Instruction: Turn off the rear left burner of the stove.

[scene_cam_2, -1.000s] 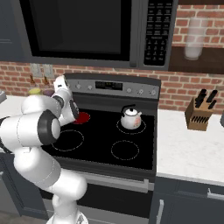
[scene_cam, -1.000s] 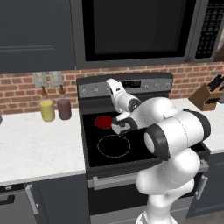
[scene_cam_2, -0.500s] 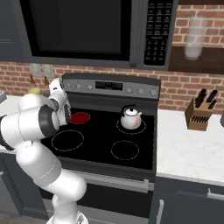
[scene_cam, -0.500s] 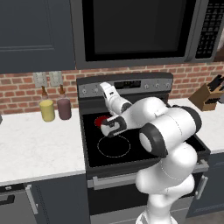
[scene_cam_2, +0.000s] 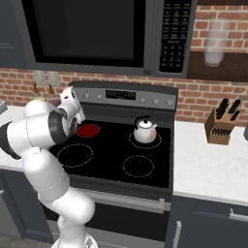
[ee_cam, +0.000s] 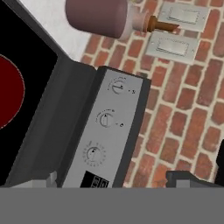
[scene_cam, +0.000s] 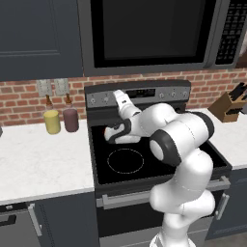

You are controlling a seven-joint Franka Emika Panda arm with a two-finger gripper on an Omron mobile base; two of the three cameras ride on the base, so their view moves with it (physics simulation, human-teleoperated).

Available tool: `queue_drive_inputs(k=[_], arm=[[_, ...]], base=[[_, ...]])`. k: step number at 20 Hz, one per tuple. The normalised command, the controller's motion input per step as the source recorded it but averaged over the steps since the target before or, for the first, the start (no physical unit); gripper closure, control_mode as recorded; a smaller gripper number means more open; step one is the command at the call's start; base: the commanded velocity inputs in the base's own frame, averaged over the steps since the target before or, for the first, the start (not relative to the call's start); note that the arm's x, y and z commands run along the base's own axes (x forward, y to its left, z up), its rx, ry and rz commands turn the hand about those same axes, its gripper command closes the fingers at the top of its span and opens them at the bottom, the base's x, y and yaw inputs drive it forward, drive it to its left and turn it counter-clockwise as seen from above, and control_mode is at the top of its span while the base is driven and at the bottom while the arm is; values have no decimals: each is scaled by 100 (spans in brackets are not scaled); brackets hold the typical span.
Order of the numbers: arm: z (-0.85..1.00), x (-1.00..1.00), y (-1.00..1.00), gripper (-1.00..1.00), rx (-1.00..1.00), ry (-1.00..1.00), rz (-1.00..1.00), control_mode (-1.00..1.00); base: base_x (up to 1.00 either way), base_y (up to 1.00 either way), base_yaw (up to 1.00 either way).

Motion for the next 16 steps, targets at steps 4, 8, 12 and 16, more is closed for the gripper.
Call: queue_drive_inputs(k=[4, 8, 12, 16], arm=[[-4, 27, 12, -100, -5, -5, -16, -100], [-8, 12, 27, -100, 0, 0, -2, -100], [-8, 1, 31, -100, 0, 0, 0, -100], [-4, 0, 21, -100, 0, 0, 0, -100]], base=[[0, 0, 0], [0, 0, 0], [0, 0, 0], [0, 0, 0]])
